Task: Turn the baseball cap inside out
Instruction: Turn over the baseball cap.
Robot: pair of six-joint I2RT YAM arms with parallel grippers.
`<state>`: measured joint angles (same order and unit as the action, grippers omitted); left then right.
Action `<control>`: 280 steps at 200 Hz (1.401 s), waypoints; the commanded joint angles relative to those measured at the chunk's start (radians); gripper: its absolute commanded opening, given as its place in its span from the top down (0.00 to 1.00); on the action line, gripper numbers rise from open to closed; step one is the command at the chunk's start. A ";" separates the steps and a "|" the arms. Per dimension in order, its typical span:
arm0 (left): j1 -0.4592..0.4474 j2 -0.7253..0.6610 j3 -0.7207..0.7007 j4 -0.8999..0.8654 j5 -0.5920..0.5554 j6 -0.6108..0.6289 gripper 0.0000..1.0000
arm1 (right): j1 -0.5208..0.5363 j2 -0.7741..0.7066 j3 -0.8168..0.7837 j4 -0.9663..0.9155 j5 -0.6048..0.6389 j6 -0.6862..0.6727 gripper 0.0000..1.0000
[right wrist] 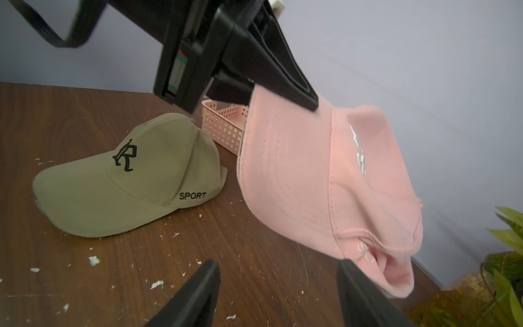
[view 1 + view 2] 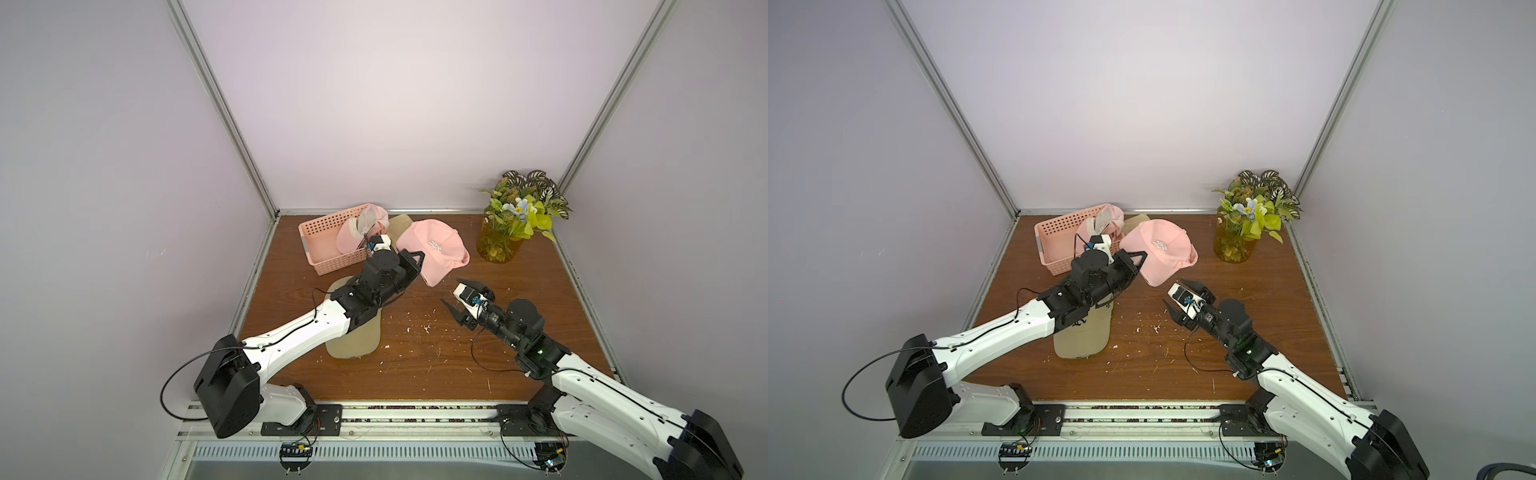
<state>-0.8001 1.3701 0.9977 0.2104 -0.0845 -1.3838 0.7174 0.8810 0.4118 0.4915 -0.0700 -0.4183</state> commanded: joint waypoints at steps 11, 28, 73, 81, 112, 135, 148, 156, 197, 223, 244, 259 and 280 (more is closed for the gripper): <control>-0.030 0.020 0.047 0.018 -0.027 -0.086 1.00 | 0.065 0.064 0.031 0.167 0.155 -0.148 0.28; -0.036 0.028 0.054 0.027 -0.021 -0.109 1.00 | 0.084 0.102 0.046 0.180 0.191 -0.177 0.28; -0.066 0.025 0.043 0.026 -0.012 -0.161 1.00 | 0.109 0.183 0.078 0.279 0.375 -0.169 0.30; -0.071 0.020 0.025 0.047 -0.003 -0.175 1.00 | 0.113 0.202 0.095 0.272 0.415 -0.164 0.32; -0.085 0.018 -0.002 0.081 0.007 -0.195 1.00 | 0.124 0.237 0.101 0.308 0.483 -0.155 0.44; -0.086 0.033 -0.019 0.139 0.030 -0.178 0.89 | 0.124 0.230 0.105 0.316 0.499 -0.136 0.79; -0.085 0.036 -0.024 0.183 0.031 -0.138 0.70 | 0.122 0.224 0.112 0.302 0.526 -0.126 0.97; -0.085 0.037 -0.024 0.217 0.026 -0.077 0.58 | 0.122 0.220 0.118 0.284 0.546 -0.122 1.00; -0.057 0.010 -0.044 0.285 -0.051 0.190 0.33 | 0.092 0.210 0.189 0.102 0.609 -0.022 1.00; 0.014 -0.016 -0.062 0.248 -0.059 0.399 0.29 | 0.008 0.186 0.244 -0.062 0.492 0.122 1.00; 0.058 -0.042 -0.092 0.242 -0.044 0.660 0.27 | -0.076 0.180 0.304 -0.198 0.346 0.227 1.00; 0.084 -0.060 -0.114 0.242 0.053 0.877 0.27 | -0.119 0.189 0.353 -0.285 0.251 0.273 1.00; 0.089 -0.076 -0.131 0.217 0.205 1.148 0.25 | -0.161 0.205 0.420 -0.389 0.104 0.316 1.00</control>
<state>-0.7174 1.3231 0.8867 0.4408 -0.0540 -0.6750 0.5884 1.0939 0.7353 0.2344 0.2539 -0.2256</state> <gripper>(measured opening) 0.745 0.074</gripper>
